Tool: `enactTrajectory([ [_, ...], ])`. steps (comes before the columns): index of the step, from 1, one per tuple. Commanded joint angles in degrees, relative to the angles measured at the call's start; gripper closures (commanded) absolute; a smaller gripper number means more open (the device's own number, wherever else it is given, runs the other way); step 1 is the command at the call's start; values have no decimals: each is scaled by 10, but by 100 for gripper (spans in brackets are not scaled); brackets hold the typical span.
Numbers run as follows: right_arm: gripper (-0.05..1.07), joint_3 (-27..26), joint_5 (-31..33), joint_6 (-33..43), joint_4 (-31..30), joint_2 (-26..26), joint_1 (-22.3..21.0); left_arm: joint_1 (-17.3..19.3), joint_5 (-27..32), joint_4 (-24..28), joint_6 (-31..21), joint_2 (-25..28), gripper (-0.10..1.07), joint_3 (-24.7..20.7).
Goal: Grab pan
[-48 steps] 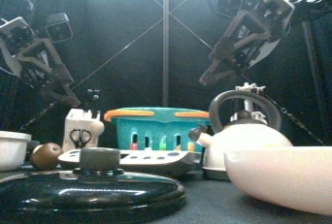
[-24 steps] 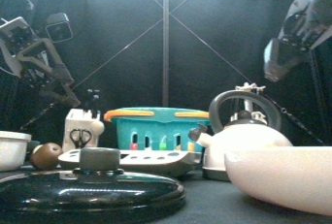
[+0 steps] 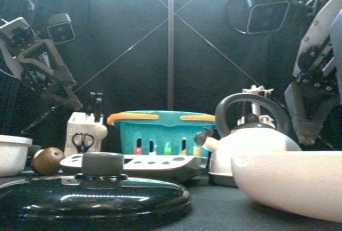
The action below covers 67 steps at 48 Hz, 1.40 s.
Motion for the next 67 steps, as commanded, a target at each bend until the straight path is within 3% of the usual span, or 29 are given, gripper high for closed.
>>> enactTrajectory([
  [1, 0, -22, 19, -2, -1, 7, -2, -1, -3, 0, -1, 0, -3, -11],
  [14, 0, -49, 85, -4, -32, 41, -14, -1, -3, 0, -1, 1, -3, -11],
  [25, 3, -64, 98, -4, -34, 66, -18, -1, -3, 0, -2, 1, -3, -10],
  [53, 45, -83, 116, -4, -37, 83, -16, -1, -2, -14, -2, 1, -3, -7],
  [67, 55, -109, 152, -4, -48, 73, -15, -1, -3, -23, -1, 0, -3, -7],
])
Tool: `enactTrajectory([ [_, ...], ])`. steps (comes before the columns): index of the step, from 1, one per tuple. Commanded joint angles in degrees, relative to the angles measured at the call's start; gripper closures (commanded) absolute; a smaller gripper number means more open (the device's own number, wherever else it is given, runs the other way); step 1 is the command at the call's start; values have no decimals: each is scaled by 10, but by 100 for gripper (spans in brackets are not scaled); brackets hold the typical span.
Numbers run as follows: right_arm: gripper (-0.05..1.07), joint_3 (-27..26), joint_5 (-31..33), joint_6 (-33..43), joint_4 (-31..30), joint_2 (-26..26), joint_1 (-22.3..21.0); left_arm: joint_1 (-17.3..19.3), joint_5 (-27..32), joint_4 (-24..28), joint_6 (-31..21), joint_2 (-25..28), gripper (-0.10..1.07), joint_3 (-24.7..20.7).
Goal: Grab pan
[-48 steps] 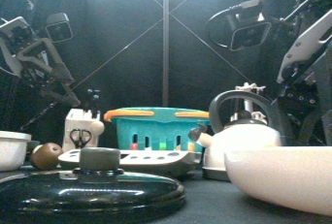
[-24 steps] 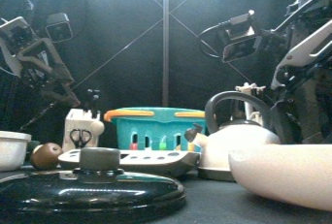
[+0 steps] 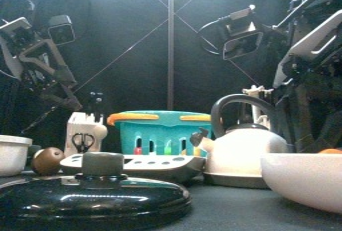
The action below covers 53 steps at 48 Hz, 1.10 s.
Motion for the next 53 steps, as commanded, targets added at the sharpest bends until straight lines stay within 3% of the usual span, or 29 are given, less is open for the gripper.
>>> enactTrajectory([
  [1, 56, -20, 15, -1, -4, -20, -1, -1, -2, -2, 1, 1, -3, -7],
  [32, 57, -36, 23, 0, -23, -78, -9, -1, -2, 2, 5, -1, -3, -16],
  [44, 57, -47, 25, 1, -18, -94, -25, 4, 0, 95, 23, -10, -3, -41],
  [53, 57, -53, 26, 2, -18, -91, -28, 7, -1, 130, 22, -22, -3, -43],
])
